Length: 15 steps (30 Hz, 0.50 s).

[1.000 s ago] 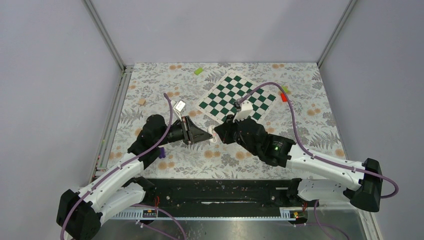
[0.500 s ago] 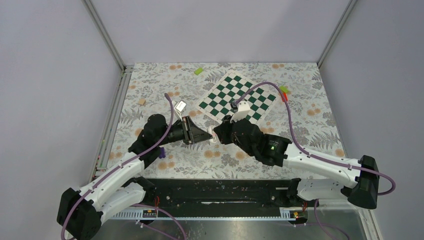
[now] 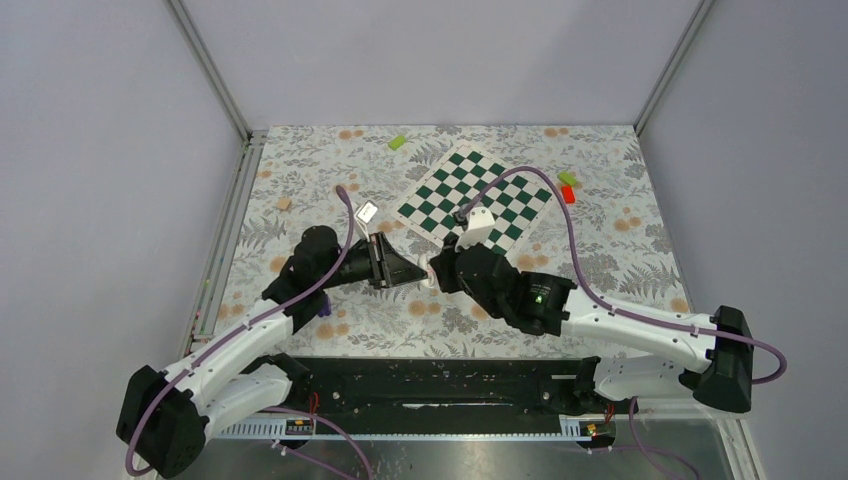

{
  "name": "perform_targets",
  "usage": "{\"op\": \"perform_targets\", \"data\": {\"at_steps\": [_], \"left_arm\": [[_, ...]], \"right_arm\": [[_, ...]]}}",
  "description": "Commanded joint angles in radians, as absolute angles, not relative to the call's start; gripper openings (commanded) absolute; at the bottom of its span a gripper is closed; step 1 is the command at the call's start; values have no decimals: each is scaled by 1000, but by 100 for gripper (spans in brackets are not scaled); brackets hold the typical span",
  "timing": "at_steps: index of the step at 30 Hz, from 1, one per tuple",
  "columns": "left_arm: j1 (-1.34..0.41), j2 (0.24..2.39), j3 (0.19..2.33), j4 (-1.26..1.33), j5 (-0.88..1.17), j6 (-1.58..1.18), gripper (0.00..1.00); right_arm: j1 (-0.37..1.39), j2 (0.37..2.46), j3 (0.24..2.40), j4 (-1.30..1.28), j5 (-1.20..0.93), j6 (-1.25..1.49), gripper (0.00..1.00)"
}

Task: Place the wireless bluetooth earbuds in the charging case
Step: Insert the right earbud into the right side groove of the charging case.

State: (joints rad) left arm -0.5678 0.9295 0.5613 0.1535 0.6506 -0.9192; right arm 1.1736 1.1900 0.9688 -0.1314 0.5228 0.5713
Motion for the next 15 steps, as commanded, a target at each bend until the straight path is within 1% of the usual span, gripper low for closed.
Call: {"op": "perform_targets", "data": {"at_steps": [1, 9, 15], "left_arm": [[-573, 939, 640, 313, 689, -936, 0], [-573, 952, 656, 321, 715, -941, 0], [-573, 948, 661, 309, 726, -936, 0]], "right_arm": [[1210, 1204, 987, -176, 586, 535, 0], [1251, 1226, 1025, -202, 669, 466, 0], [1275, 1239, 1045, -219, 715, 462, 0]]}}
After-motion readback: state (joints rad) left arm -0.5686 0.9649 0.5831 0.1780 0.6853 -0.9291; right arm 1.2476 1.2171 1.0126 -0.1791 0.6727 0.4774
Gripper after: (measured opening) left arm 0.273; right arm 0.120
